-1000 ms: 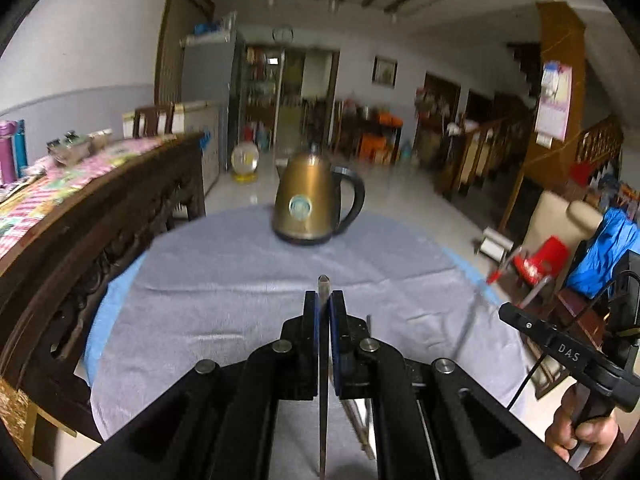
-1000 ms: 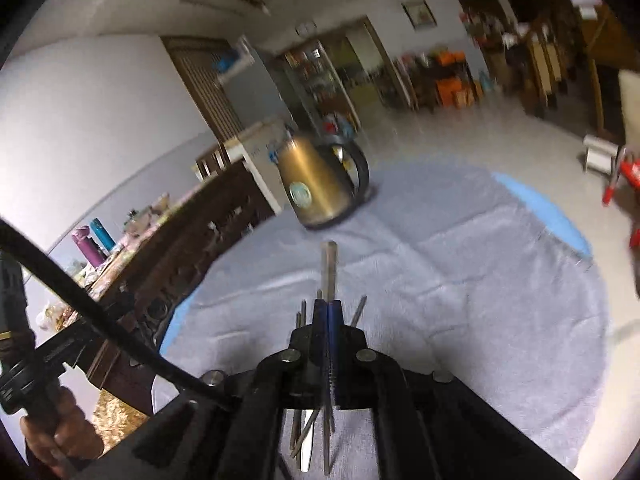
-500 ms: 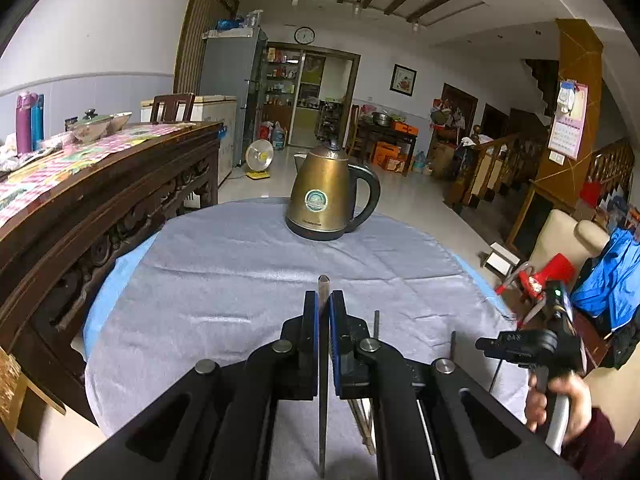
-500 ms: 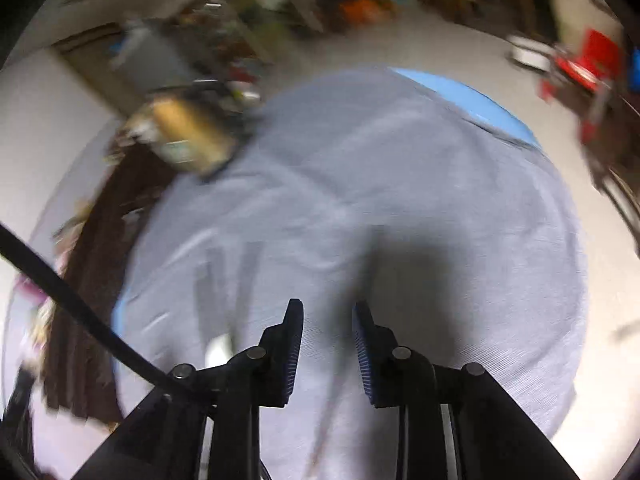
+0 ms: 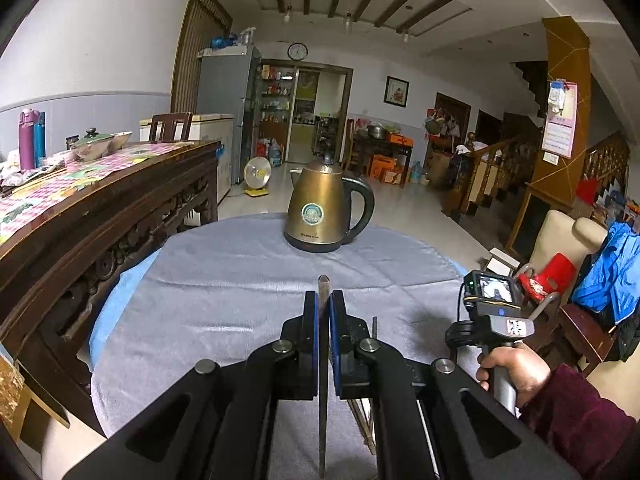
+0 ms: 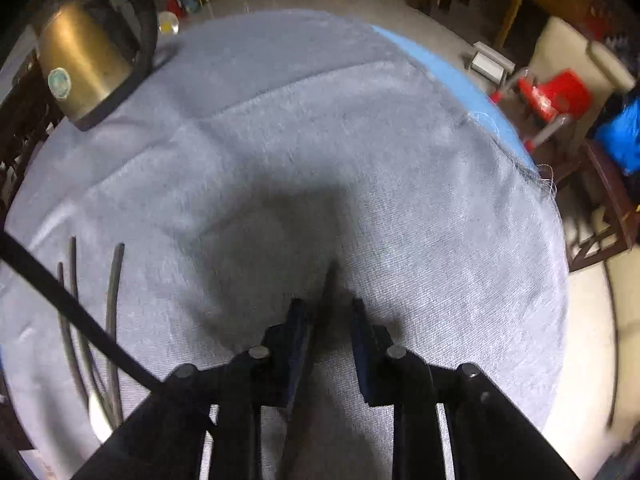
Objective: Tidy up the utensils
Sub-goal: 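Lift both held chopsticks and carry them over the metal cup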
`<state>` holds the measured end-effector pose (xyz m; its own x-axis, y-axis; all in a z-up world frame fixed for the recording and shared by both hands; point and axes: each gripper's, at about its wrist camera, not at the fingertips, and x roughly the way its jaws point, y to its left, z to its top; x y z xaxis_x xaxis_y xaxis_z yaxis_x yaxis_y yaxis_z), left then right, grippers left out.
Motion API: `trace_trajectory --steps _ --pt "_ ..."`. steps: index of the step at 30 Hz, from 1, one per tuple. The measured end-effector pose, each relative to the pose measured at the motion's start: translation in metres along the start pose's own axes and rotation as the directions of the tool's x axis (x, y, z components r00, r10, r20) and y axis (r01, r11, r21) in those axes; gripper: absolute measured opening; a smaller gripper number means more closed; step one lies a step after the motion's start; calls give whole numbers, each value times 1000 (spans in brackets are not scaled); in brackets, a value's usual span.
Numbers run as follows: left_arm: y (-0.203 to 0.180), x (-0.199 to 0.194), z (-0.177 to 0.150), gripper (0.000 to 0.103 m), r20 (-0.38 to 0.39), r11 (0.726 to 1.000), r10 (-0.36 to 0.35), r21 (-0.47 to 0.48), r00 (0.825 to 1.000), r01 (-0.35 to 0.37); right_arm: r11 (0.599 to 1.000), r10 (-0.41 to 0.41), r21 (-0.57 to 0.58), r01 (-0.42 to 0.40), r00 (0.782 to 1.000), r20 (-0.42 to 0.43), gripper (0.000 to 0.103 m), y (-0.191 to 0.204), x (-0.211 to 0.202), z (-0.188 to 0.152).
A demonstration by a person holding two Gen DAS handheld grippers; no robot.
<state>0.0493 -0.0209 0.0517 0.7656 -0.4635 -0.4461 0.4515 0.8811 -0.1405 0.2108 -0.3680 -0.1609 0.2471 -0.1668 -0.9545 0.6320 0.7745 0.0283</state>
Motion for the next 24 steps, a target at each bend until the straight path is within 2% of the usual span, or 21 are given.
trace_trajectory --steps 2,4,5,6,9,10,13,15,16,17,21,22,24 --pt "-2 -6 -1 5 11 1000 -7 0 1000 7 1000 12 -3 -12 1000 15 7 -1 -1 -2" --pt "-2 -10 -1 5 20 1000 -10 0 1000 10 998 64 14 -65 997 34 6 -9 -7 -8" --pt "-3 -14 -2 5 28 1000 -7 -1 1000 7 995 99 17 -100 992 73 6 -14 -16 -14" --pt "-3 -16 -1 5 33 1000 -4 -2 999 4 991 129 12 -131 985 113 6 -16 -26 -18" --pt "-2 -26 2 5 58 1000 0 -19 998 1 975 219 -33 -218 942 255 6 -28 -69 -39" --pt "-3 -30 3 5 71 1000 2 -24 997 -1 968 250 -51 -246 919 305 6 -32 -85 -47" --pt "-4 -47 10 5 116 999 10 -31 993 -6 932 357 -107 -347 822 444 6 -44 -136 -72" --pt "-5 -58 14 5 145 999 13 -34 989 -8 904 417 -160 -396 737 532 6 -50 -172 -95" --pt "-6 -62 16 5 154 999 13 -35 988 -7 895 434 -175 -409 712 552 6 -51 -182 -102" --pt "-8 -67 17 5 164 999 11 -35 986 -5 881 460 -202 -428 673 579 6 -52 -199 -113" --pt "-12 -83 20 5 195 999 0 -39 981 7 824 542 -267 -500 556 631 6 -55 -240 -146" --pt "-13 -87 21 5 206 999 -2 -40 979 11 813 555 -277 -512 539 634 6 -50 -245 -150" --pt "-15 -95 22 5 222 999 -14 -43 975 24 775 599 -315 -548 478 642 6 -51 -262 -166"
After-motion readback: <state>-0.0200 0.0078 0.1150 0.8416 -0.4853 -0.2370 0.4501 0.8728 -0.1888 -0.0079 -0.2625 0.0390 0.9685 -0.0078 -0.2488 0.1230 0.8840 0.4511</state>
